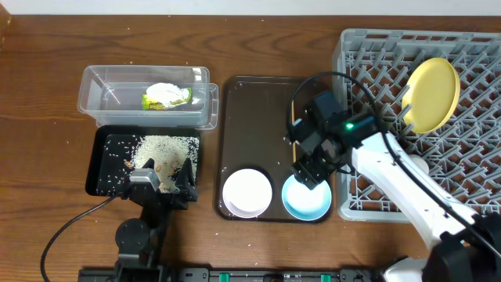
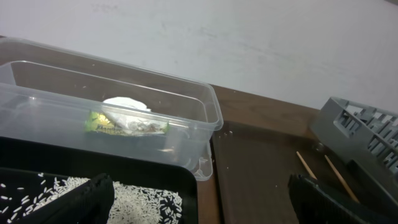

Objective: Sort waste into correct bins and load items into the dishwasher rack
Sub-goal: 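Grasp the light-blue bowl with the right gripper, then place the light-blue bowl in the rack beside the plate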

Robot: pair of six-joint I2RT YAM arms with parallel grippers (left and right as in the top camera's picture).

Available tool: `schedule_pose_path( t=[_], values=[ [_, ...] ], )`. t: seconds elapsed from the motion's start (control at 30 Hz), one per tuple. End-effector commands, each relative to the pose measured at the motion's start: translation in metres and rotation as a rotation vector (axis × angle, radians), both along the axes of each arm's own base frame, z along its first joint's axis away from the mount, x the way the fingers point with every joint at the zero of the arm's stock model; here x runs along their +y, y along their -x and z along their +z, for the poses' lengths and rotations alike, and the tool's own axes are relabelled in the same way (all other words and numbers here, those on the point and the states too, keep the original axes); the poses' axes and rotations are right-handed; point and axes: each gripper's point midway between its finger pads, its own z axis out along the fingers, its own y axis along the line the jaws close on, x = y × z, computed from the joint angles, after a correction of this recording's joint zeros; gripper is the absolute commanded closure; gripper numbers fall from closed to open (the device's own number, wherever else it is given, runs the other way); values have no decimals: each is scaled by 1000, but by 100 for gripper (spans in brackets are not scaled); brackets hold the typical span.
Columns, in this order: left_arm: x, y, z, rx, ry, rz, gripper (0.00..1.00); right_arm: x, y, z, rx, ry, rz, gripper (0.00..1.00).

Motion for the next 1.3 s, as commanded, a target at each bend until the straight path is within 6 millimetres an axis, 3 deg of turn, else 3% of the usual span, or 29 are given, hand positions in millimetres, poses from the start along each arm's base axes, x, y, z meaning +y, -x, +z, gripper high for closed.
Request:
schedule_pose_path(
  t=[0.0,0.17,0.3,0.43,0.53,0.7,0.8,0.9,1.03,1.13,1.27],
  values=[
    [-1,1,-14,37,-17,-11,8,5,3,-16,33,24,64,25],
    [-1,1,-14,37,-17,-11,8,1,-4,-46,68,98,64,29],
    [-1,1,-14,37,-17,-11,8,-29,-12,-75,63,314,-6,39],
    [-1,1,-14,38,-17,-11,8,-32,-17,-76,45,347,-36,79],
    [-1,1,-14,37,-17,-11,8,-24,-26,-61,1,299,-50,96],
    [-1,1,-14,37,-17,-11,8,-10,-63,2,-195,169,-170,99],
    [-1,1,-14,38,-17,-11,8,-24,-101,64,-412,109,-378,99],
    [-1,1,-14,37,-17,-11,8,-68,-133,138,-695,103,-628,99],
    [-1,1,-14,37,-17,-11,8,-129,-138,208,-975,178,-854,98],
    [-1,1,-14,37,-17,-11,8,-179,-125,239,-1113,344,-1020,98],
    [-1,1,-14,37,-17,-11,8,-229,-106,256,-1207,579,-1201,98]
  ],
)
